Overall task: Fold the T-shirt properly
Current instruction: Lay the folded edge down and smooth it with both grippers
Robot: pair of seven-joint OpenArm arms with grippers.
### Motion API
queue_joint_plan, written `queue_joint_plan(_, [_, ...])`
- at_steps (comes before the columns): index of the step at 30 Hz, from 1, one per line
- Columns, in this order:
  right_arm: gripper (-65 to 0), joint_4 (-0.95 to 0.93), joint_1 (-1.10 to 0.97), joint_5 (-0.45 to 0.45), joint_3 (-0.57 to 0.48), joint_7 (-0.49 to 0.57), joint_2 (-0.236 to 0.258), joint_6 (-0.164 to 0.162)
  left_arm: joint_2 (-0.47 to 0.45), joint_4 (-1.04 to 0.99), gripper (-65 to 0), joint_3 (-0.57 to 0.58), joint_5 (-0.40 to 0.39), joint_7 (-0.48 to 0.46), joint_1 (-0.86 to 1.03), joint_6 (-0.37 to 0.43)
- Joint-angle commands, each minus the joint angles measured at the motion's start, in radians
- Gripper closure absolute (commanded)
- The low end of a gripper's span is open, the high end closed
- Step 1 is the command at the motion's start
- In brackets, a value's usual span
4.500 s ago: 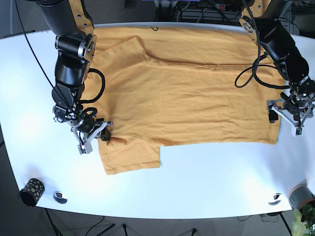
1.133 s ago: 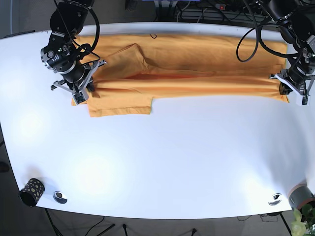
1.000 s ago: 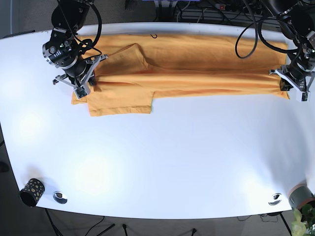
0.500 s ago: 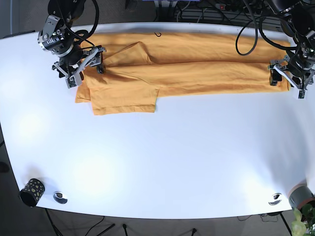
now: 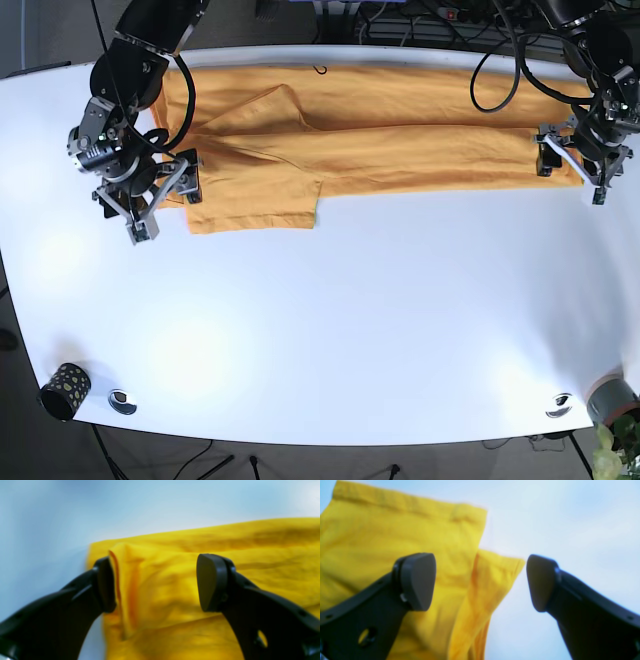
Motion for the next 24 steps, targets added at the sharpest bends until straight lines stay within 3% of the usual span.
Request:
queue_joint_plan(1, [-54.1, -0.055, 0.059, -0.017, 0.001, 0.012, 0.011, 0.001, -0.016, 0.019, -42.1, 0.000, -0.008, -0.018, -0.002, -0.003])
queue_joint_plan(11, [-53.9, -0.332, 0.204, -0.022, 0.001, 0.012, 0.016, 0.001, -0.016, -0.016, -42.1, -0.004, -0.008, -0.021, 0.027, -0.003])
queue_joint_plan(18, [-53.9, -0.428, 0.235, -0.022, -0.005, 0.038, 0.008, 0.001, -0.013, -0.018, -42.1, -0.003, -0.007, -0.021, 0.033, -0.003])
queue_joint_plan(21, [-53.7, -0.458, 0.241, -0.022, -0.052, 0.061, 0.008, 0.001, -0.013, -0.019, -42.1, 0.000, -0.007, -0.021, 0.033, -0.003])
queue_joint_plan(24, [-49.5, -0.466, 0.243, -0.022, -0.078, 0.065, 0.006, 0.001, -0.013, -0.044, -42.1, 0.000, -0.007, -0.021, 0.030, -0.003])
